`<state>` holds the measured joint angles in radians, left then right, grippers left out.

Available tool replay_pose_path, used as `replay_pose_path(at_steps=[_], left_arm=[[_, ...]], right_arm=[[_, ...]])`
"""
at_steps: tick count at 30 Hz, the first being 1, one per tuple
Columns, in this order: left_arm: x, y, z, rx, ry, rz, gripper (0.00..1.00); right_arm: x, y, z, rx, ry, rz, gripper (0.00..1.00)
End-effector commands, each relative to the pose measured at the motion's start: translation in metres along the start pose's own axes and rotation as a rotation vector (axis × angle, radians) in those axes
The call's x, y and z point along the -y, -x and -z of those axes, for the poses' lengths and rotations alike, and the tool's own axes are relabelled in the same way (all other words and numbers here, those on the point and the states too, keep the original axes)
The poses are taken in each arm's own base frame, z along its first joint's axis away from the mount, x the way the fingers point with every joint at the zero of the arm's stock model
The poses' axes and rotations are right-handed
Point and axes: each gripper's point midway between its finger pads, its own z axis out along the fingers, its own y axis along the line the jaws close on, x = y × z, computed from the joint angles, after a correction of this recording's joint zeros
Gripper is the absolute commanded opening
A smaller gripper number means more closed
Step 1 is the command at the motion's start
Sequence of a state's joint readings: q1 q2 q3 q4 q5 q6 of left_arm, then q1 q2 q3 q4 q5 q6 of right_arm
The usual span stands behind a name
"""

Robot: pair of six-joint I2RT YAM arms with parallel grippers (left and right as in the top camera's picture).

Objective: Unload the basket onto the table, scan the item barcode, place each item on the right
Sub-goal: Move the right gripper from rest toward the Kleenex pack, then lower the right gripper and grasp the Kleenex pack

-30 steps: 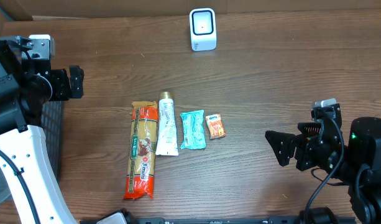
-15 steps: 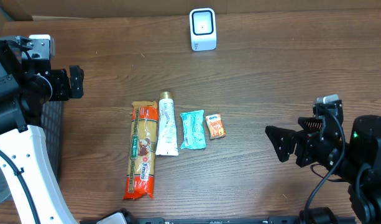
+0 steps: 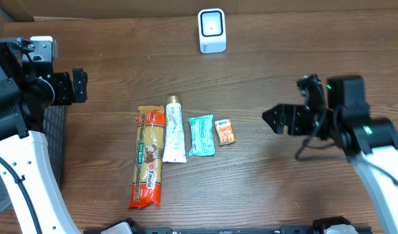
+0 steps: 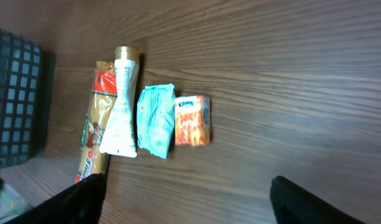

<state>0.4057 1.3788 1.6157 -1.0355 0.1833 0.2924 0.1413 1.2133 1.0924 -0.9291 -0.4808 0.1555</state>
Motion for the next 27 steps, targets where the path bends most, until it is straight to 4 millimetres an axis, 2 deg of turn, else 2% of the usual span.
replay_pose_path(at_steps=[1, 8, 13, 20, 23, 27], left_arm=[[0.001, 0.005, 0.003, 0.015, -0.005, -0.021, 1.00], [0.001, 0.005, 0.003, 0.015, -0.005, -0.021, 1.00], [0.001, 0.005, 0.003, 0.015, -0.005, -0.021, 1.00], [0.001, 0.004, 0.003, 0.014, -0.005, -0.021, 1.00], [0.001, 0.004, 0.003, 0.014, -0.005, -0.021, 0.99], [0.001, 0.004, 0.003, 0.014, -0.005, -0.021, 1.00]], right_arm=[[-0.011, 0.005, -0.026, -0.064, 0.084, -0.023, 0.84], [-0.015, 0.006, -0.095, -0.147, 0.108, -0.061, 0.82], [-0.017, 0.002, -0.134, -0.179, 0.120, -0.063, 0.78], [0.011, -0.014, -0.166, -0.243, 0.031, -0.091, 0.67], [0.015, -0.025, -0.177, -0.285, 0.021, -0.098, 0.66], [0.010, -0.041, -0.190, -0.332, 0.016, -0.080, 0.64]])
